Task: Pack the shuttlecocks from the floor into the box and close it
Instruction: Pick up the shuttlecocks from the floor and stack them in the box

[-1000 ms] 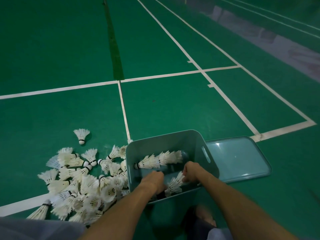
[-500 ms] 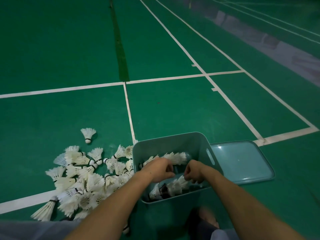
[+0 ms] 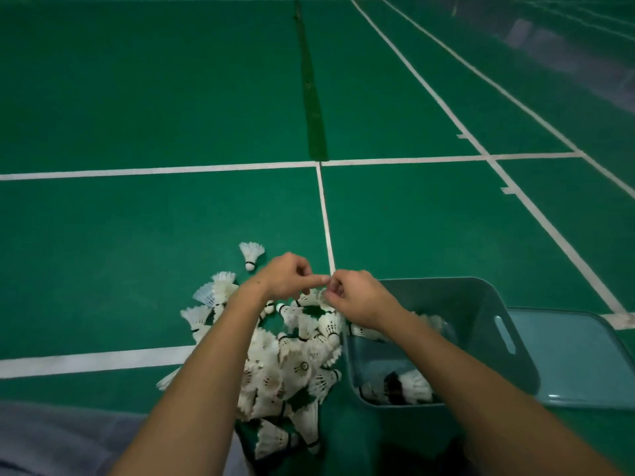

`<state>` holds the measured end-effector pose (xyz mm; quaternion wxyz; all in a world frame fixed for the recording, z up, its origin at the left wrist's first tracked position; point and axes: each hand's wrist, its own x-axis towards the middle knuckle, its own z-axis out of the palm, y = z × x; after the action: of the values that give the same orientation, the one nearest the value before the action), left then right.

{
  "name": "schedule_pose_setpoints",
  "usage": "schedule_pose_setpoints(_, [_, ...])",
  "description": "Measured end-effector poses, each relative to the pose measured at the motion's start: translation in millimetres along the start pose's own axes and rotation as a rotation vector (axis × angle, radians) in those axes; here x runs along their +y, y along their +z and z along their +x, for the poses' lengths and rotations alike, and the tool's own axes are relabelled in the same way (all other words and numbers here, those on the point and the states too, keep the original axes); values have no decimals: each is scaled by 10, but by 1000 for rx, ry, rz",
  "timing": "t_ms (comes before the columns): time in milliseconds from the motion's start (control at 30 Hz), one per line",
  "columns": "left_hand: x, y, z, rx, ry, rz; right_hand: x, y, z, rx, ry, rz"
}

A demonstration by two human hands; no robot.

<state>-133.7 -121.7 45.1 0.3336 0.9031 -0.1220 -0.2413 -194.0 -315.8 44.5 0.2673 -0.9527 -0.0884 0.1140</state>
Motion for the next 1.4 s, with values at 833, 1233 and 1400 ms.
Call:
schedule_pose_setpoints(833, [-1392,498,-336,-37,-255,319,-206,1268,79,-362,-210,-504])
schedule_pose_setpoints(1233, [-775,-181,-431,254,-128,204,-549,547,115,-182,-107,-114])
schedule_pose_setpoints(1400, [-227,-340,-512,385,8,1,-372,-139,-3,-175,-50,312])
